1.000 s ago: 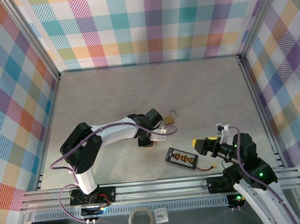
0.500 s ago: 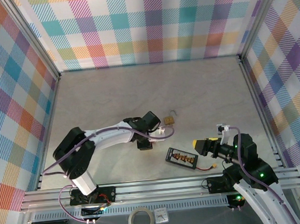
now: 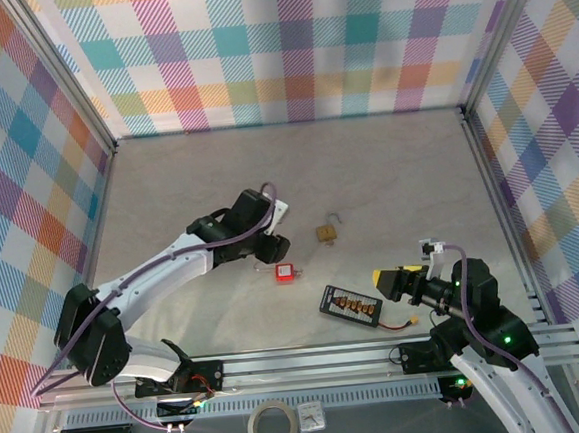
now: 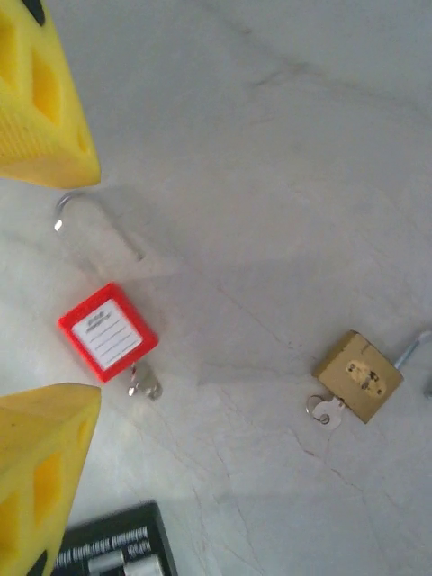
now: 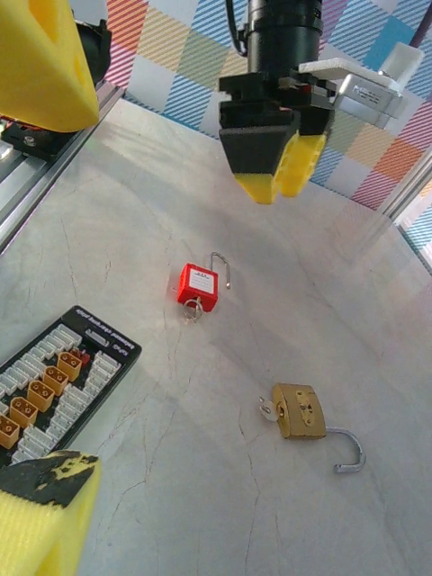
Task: Unlock with the key
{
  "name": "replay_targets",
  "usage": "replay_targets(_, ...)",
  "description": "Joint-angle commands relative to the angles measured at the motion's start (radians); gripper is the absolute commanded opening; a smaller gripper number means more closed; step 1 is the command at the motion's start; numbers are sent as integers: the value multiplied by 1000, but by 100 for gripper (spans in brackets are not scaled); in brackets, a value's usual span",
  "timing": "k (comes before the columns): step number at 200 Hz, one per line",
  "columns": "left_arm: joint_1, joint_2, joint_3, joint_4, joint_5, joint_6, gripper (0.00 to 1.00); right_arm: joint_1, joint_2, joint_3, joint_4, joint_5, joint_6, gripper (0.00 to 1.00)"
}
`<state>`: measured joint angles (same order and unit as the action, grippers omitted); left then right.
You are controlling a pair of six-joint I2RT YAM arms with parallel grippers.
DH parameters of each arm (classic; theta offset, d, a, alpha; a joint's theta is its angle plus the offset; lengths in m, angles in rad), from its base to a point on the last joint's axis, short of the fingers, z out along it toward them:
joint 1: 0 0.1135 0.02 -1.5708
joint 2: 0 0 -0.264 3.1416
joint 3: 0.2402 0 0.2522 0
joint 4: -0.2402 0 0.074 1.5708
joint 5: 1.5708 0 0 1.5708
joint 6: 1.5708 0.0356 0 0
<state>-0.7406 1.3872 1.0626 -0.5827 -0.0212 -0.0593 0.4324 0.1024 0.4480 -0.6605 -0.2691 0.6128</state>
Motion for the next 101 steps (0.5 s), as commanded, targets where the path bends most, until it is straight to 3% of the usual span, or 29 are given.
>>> replay_targets(1, -1, -58, -71, -126, 58, -470, 55, 3, -13, 25, 4, 0, -5, 92)
replay_targets(11, 0, -82, -119, -122, 50, -573, 50, 3, -14, 22, 10, -4, -2, 92)
replay_targets(23, -1, -104, -170, -108, 30, -665, 38, 3, -15, 17, 18, -8, 3, 92)
replay_targets(45, 1, -93, -222, -71, 9, -742, 20, 3, -18, 15, 23, -13, 6, 92)
replay_targets(101, 1, 66, -176, -80, -101, -711, 4, 3, -60, 37, -27, -1, 0, 92)
